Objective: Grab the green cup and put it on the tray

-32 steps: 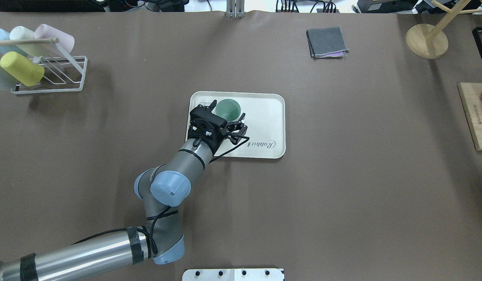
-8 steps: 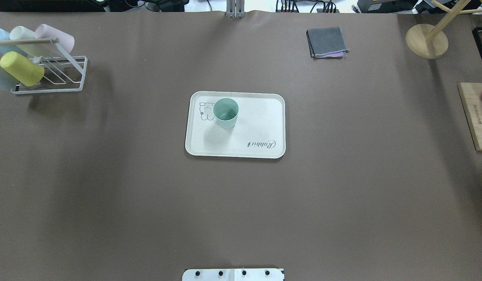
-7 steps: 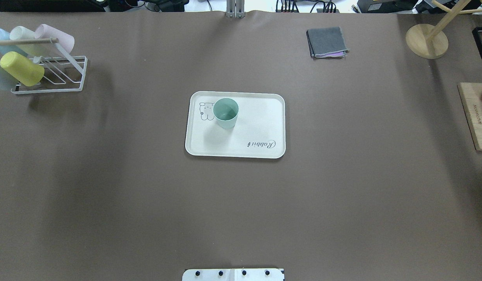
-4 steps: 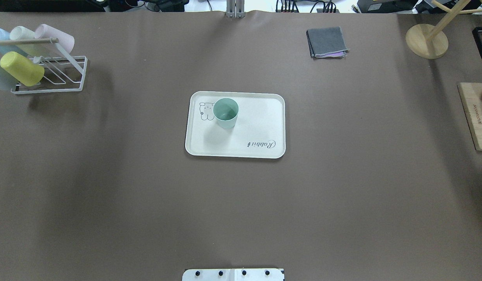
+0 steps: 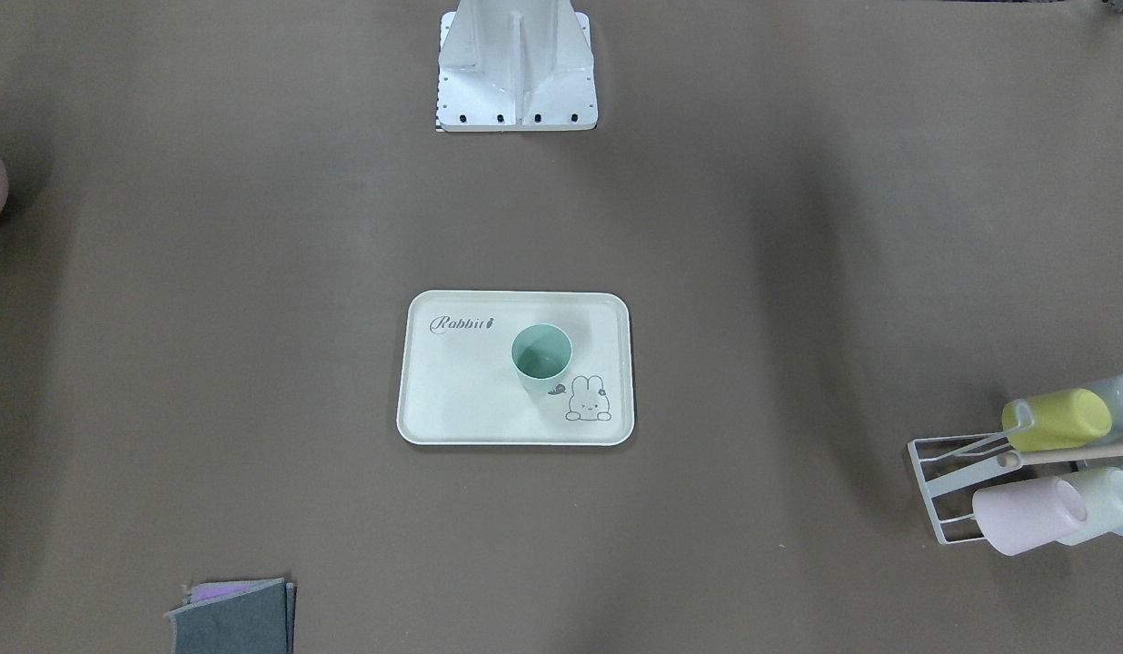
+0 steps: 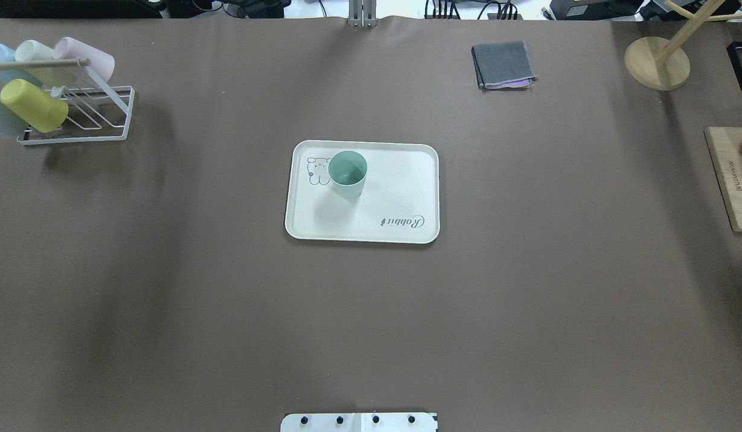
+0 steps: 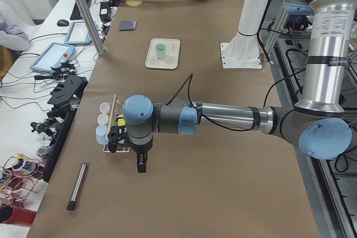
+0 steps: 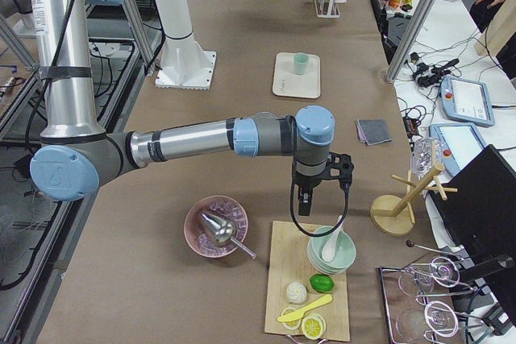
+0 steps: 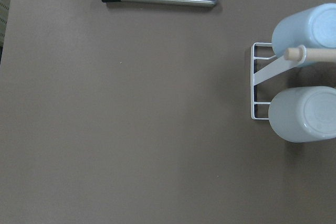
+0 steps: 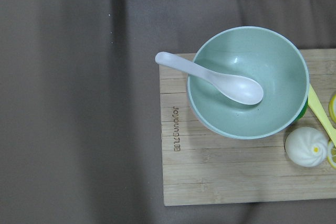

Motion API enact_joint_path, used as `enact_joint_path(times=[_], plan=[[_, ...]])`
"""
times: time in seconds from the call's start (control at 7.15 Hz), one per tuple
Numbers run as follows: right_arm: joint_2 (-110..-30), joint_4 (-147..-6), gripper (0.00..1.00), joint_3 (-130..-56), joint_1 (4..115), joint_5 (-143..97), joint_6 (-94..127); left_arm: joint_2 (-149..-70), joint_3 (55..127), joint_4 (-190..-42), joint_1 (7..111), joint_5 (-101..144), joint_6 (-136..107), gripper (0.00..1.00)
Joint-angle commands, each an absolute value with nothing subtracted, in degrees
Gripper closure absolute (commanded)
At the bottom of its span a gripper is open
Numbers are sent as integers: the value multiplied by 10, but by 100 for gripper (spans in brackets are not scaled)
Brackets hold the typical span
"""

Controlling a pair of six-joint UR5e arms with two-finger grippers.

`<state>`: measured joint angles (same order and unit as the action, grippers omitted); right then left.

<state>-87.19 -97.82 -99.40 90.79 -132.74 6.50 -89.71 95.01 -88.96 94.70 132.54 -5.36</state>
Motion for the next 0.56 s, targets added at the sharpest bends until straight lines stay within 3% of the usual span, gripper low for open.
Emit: enact_joint_path(times=[0.0, 0.42], plan=[[-872, -978, 0, -993, 908, -1327, 65, -853, 990, -892, 946, 1323, -53, 3], [-872, -978, 0, -993, 908, -1324, 65, -853, 1005, -887, 945, 1324, -54, 3]])
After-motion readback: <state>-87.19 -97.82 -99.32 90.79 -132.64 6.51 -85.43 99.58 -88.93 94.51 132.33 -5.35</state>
